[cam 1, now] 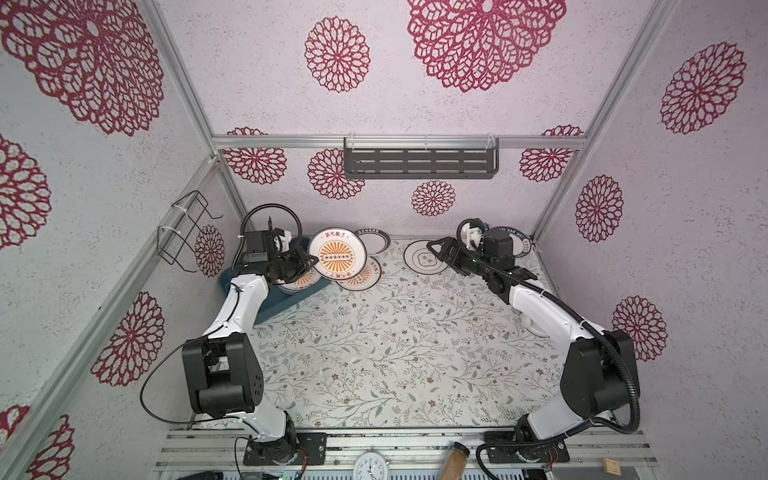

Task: Place the plates into the plastic bin on the countertop
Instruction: 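Carry the sunburst plate into the teal bin with the left gripper while the right withdraws, then lower the sunburst plate against the stacked plates and open the left gripper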

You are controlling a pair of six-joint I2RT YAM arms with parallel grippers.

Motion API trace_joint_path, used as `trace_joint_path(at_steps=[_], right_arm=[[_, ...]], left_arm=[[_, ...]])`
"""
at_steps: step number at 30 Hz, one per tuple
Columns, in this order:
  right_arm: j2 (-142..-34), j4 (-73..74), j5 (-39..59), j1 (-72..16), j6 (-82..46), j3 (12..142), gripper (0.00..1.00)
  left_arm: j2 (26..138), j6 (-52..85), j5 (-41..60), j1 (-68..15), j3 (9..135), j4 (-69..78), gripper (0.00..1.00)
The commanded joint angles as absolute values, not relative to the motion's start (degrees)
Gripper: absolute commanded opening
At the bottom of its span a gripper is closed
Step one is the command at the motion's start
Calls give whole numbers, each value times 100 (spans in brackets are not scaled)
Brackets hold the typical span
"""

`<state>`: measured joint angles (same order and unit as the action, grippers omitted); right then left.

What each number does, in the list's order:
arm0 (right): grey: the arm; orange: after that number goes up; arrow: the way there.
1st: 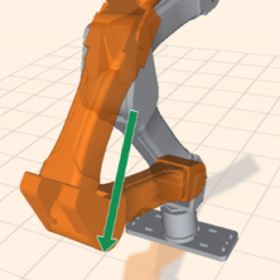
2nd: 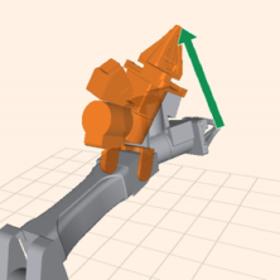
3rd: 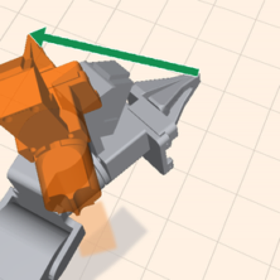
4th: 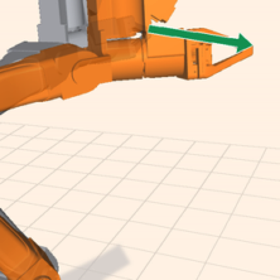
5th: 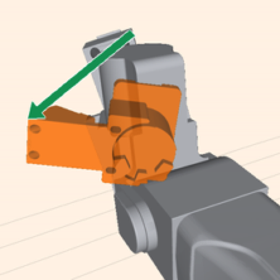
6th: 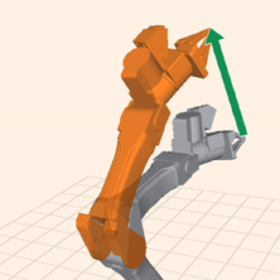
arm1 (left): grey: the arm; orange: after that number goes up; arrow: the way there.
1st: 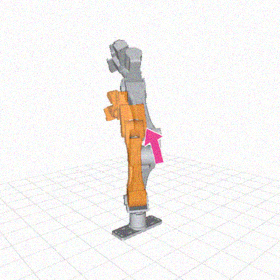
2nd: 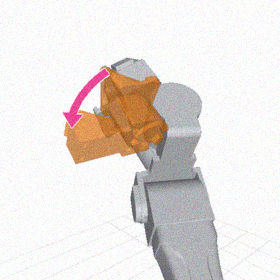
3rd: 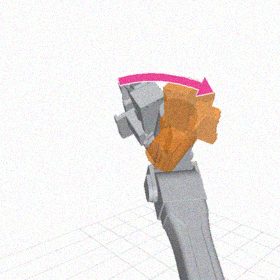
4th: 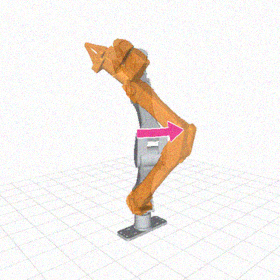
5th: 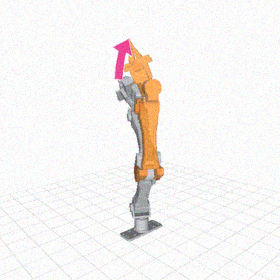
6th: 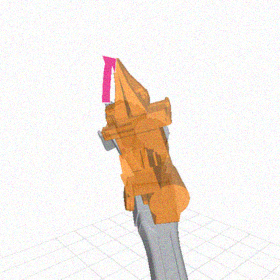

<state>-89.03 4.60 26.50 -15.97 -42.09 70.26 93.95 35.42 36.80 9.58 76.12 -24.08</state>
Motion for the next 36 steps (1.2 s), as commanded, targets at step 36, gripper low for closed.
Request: trace_joint_path(at_steps=[36], right_arm=[[-7258,-237,1507,-738,-3472,6047,99]], left_arm=[[11957,4369,2297,1800,8596,-1879,10]])
